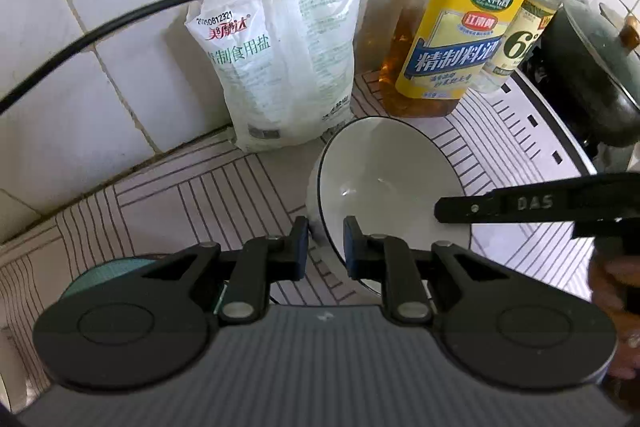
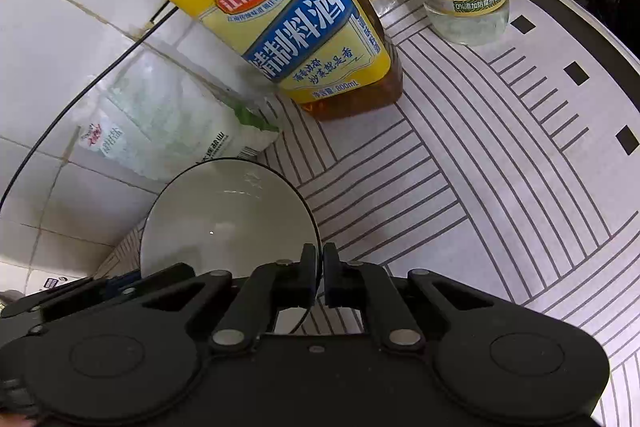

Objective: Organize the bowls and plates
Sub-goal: 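Lift the second white bowl with the left gripper toward the first bowl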

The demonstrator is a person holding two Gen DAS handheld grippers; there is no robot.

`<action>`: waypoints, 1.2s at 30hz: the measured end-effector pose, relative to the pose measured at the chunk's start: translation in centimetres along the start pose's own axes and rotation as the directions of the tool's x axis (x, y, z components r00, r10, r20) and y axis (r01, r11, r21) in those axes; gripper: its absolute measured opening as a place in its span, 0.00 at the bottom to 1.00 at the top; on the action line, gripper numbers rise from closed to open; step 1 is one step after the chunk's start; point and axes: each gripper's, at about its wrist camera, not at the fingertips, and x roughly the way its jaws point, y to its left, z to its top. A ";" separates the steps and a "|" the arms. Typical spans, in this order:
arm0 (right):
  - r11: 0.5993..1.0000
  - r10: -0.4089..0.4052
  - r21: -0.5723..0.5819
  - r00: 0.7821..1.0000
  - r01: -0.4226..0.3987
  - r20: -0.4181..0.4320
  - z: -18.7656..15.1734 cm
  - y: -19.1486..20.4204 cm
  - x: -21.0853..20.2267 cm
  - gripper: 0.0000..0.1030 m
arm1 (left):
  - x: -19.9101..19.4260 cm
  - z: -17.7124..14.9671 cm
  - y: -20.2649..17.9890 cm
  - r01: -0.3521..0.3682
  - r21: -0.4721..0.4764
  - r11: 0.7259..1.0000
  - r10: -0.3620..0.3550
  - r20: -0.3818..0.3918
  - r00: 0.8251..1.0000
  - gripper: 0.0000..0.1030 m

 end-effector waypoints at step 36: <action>1.000 0.012 -0.023 0.982 -0.008 0.188 -11.6 -3.8 -14.2 0.10 | -9.0 -8.1 -8.4 0.078 0.131 0.988 -0.065 -0.103 0.993 0.16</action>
